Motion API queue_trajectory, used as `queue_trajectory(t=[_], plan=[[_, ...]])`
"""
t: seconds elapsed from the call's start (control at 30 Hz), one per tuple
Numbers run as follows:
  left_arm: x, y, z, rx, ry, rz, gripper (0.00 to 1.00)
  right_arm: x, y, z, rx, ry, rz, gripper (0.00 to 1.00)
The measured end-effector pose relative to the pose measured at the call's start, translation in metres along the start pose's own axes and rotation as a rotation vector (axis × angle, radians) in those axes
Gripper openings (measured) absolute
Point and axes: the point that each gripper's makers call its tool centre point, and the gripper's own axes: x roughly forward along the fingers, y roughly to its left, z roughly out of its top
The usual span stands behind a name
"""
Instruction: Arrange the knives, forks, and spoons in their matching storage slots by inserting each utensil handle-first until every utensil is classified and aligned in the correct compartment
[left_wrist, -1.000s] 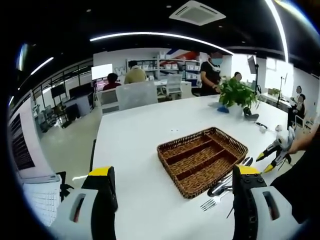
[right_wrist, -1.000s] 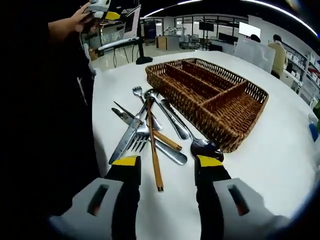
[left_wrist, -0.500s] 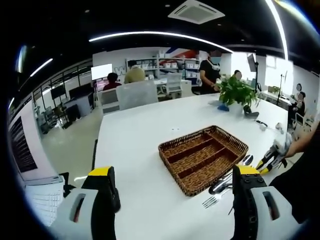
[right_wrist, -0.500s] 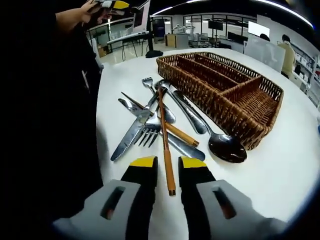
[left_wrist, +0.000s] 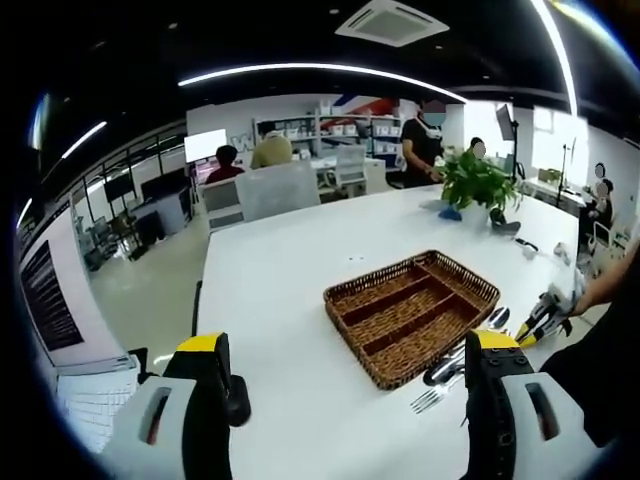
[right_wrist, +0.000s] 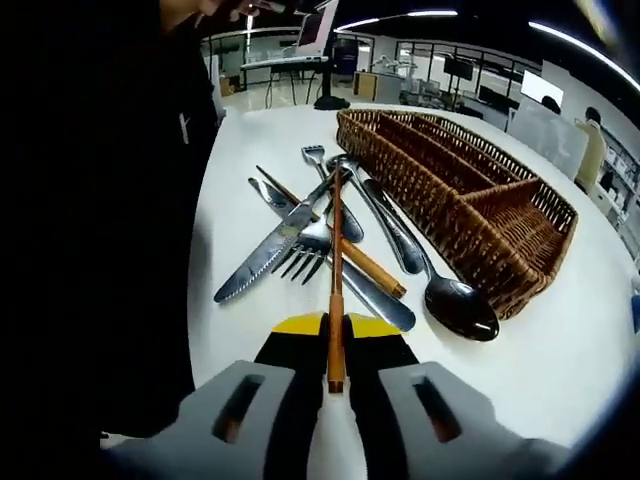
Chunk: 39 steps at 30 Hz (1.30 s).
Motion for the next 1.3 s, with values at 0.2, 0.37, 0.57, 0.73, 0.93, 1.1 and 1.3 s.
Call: queue_trajectory(t=[0.2, 0.37, 0.57, 0.73, 0.93, 1.1, 1.3], plan=[[0.001, -0.004, -0.001, -0.001, 0.001, -0.006, 0.99, 0.001, 0.000, 0.001, 0.024, -0.004, 0.013, 0.05], [0.001, -0.005, -0.001, -0.001, -0.003, -0.008, 0.99, 0.001, 0.003, 0.004, -0.041, 0.037, 0.007, 0.04], [-0.004, -0.002, -0.003, -0.011, -0.005, 0.003, 0.99, -0.011, 0.000, 0.027, -0.077, 0.034, 0.006, 0.04], [-0.003, -0.002, -0.006, -0.018, -0.004, 0.004, 0.99, -0.020, -0.016, 0.049, -0.036, 0.002, -0.034, 0.04], [0.000, -0.004, -0.004, -0.025, -0.012, -0.001, 0.99, -0.029, -0.031, 0.072, -0.001, -0.009, -0.081, 0.03], [0.002, -0.005, -0.004, -0.033, -0.019, -0.002, 0.99, -0.037, -0.044, 0.089, 0.060, -0.041, -0.126, 0.03], [0.006, -0.006, -0.005, -0.044, -0.025, -0.006, 0.99, -0.048, -0.063, 0.096, 0.171, -0.044, -0.192, 0.03]])
